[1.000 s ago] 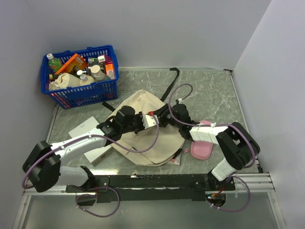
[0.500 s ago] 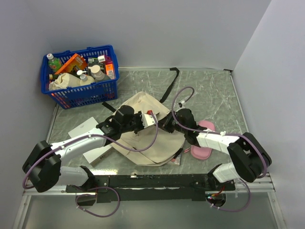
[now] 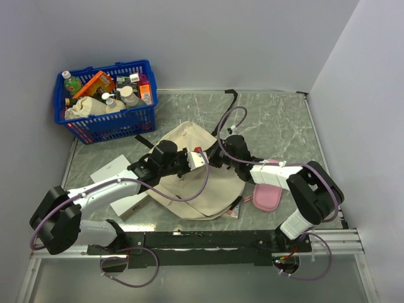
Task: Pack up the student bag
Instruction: Place the personal item in the student bag.
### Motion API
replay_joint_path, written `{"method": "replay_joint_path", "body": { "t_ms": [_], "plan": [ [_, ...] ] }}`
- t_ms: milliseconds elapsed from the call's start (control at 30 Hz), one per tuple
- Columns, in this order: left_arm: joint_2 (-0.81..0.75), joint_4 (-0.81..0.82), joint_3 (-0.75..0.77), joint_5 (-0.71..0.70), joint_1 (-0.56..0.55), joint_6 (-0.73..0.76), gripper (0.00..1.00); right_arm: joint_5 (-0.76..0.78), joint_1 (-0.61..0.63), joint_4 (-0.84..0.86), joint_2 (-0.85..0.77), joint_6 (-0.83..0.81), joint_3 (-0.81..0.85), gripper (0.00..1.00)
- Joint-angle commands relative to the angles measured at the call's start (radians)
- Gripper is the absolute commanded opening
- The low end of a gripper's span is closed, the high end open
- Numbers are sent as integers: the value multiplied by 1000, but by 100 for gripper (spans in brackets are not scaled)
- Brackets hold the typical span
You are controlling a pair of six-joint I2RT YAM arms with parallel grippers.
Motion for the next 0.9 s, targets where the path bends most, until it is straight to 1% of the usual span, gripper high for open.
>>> {"method": "replay_joint_path", "body": {
  "t_ms": [0, 167, 233, 333, 400, 433, 467, 500, 533, 567, 600, 633, 667, 700, 733, 767, 800, 833, 867],
  "plan": [
    [-37, 75, -5, 48, -1, 9, 1, -12, 12, 91, 65, 34, 71, 0],
    [-38, 72, 8, 54, -1, 11, 1, -11, 41, 92, 172, 57, 155, 0],
    [-38, 71, 11, 55, -1, 8, 1, -17, 50, 88, 192, 63, 181, 0],
    [-37, 68, 15, 55, -1, 4, 1, -9, 58, 54, 160, 38, 160, 0],
    [-40, 61, 17, 57, -2, 7, 1, 8, 50, 19, 79, 9, 102, 0],
    [-38, 58, 17, 57, -2, 8, 1, 11, 44, 3, 47, -3, 79, 5],
    [-38, 55, 18, 60, -1, 6, 3, 20, 41, -10, -28, -14, 56, 22],
    [-38, 46, 18, 61, -1, 4, 6, 29, 33, -18, -70, -40, 30, 27],
    [-38, 38, 23, 63, -1, 6, 18, 43, 35, -43, -111, -52, -22, 37],
    [-38, 29, 29, 69, -1, 1, 25, 52, 35, -60, -187, -83, -44, 41],
    [-37, -1, 38, 75, -1, -9, 33, 71, 35, -79, -222, -95, -64, 44],
    [-35, -15, 66, 72, 2, -17, 46, 81, 33, -124, -255, -106, -100, 50],
    [-34, -34, 83, 74, 8, -25, 49, 91, 35, -139, -313, -130, -119, 51],
    [-28, -47, 104, 89, 16, -34, 53, 107, 35, -158, -338, -140, -146, 51],
    [-24, -114, 145, 97, 25, -40, 56, 117, 35, -203, -361, -146, -157, 51],
    [-23, -141, 166, 103, 46, -45, 59, 129, 35, -221, -393, -169, -168, 51],
    [-18, -165, 187, 112, 60, -43, 64, 155, 35, -247, -407, -176, -183, 51],
    [-17, -226, 230, 149, 76, -32, 71, 161, 36, -264, -415, -181, -191, 51],
    [-17, -257, 250, 166, 111, -17, 72, 164, 36, -297, -418, -186, -196, 52]
  ]
}}
